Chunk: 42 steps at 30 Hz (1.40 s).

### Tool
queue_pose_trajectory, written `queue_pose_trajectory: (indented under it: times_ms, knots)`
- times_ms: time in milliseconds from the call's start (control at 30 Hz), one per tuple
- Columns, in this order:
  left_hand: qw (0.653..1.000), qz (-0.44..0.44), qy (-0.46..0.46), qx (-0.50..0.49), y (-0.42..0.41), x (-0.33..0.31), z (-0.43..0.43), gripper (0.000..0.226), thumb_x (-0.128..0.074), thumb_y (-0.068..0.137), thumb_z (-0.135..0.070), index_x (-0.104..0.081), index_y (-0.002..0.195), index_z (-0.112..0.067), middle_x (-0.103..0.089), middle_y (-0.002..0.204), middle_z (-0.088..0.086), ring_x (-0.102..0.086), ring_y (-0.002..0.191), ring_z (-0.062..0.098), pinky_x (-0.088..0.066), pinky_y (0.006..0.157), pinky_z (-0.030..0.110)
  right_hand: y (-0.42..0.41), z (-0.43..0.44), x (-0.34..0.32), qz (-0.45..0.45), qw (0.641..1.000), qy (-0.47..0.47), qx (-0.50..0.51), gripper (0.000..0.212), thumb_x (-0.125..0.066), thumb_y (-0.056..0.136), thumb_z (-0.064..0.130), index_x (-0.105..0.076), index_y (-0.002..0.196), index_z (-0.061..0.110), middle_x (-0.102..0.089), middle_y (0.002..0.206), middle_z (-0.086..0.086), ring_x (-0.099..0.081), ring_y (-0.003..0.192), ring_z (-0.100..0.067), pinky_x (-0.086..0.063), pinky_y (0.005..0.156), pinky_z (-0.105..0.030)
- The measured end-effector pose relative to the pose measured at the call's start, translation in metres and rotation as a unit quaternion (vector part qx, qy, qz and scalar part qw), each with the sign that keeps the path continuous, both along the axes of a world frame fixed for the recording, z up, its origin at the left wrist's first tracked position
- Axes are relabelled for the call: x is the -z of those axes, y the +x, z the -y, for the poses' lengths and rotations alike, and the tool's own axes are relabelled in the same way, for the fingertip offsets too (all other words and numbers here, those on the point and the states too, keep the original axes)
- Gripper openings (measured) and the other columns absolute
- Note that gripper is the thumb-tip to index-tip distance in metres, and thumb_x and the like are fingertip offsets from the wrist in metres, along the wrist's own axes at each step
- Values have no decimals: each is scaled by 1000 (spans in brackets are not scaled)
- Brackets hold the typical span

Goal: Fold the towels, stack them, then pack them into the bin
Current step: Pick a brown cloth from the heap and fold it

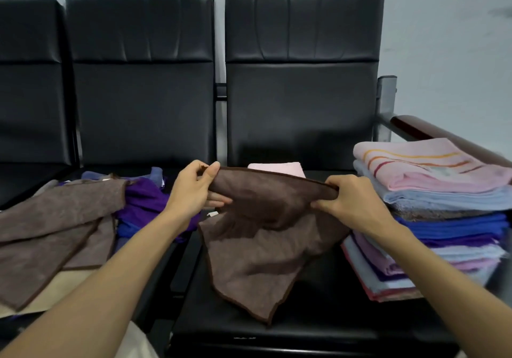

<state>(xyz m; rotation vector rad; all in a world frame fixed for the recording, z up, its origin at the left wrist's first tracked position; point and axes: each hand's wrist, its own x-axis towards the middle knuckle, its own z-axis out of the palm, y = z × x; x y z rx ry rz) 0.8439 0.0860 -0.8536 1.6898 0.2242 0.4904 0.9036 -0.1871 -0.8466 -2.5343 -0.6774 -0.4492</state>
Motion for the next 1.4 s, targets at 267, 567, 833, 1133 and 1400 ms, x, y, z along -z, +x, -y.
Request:
queue_pose_trajectory:
  times_ms: [267, 567, 833, 1133, 1400]
  knots:
    - [972, 210, 94, -49, 9, -23, 16, 22, -49, 97, -34, -50, 81, -20, -68, 110, 1, -63, 98, 8, -49, 85, 33, 10, -13, -12, 204, 959, 195, 18, 27, -64, 78, -3, -69, 101, 10, -66, 89, -7, -61, 80, -25, -38, 70, -25]
    - [953, 253, 163, -9, -29, -26, -15, 12, -58, 88, -26, -55, 78, -19, -59, 68, -11, -53, 65, 2, -41, 61, 13, -22, 22, -16, 321, 931, -37, -169, 26, -48, 93, 28, -72, 100, 21, -67, 98, -2, -63, 82, -19, -51, 68, -30]
    - [935, -112, 251, 223, -48, 12, -37, 42, -63, 71, -63, -64, 73, -21, -62, 64, -1, -51, 65, 0, -39, 63, 24, -55, 17, 1, -244, 876, -265, -320, 8, -62, 91, 25, -64, 98, 23, -62, 82, 26, -45, 75, 22, -28, 70, 1]
    - [928, -210, 268, 150, -40, 49, -31, 32, -47, 96, -38, -61, 96, -9, -61, 84, -1, -54, 71, 2, -42, 58, 13, -37, 4, 46, -162, 929, -276, -188, 23, -52, 96, 36, -58, 90, 14, -63, 106, -7, -44, 82, -8, -28, 72, -18]
    - [942, -258, 118, 180, -31, 54, -36, 39, -71, 80, 1, -57, 113, -14, -71, 108, 6, -69, 97, 15, -54, 79, 24, 3, -12, 79, -110, 983, -144, -37, 20, -59, 90, 39, -66, 95, 21, -71, 97, 0, -62, 91, -18, -47, 79, -30]
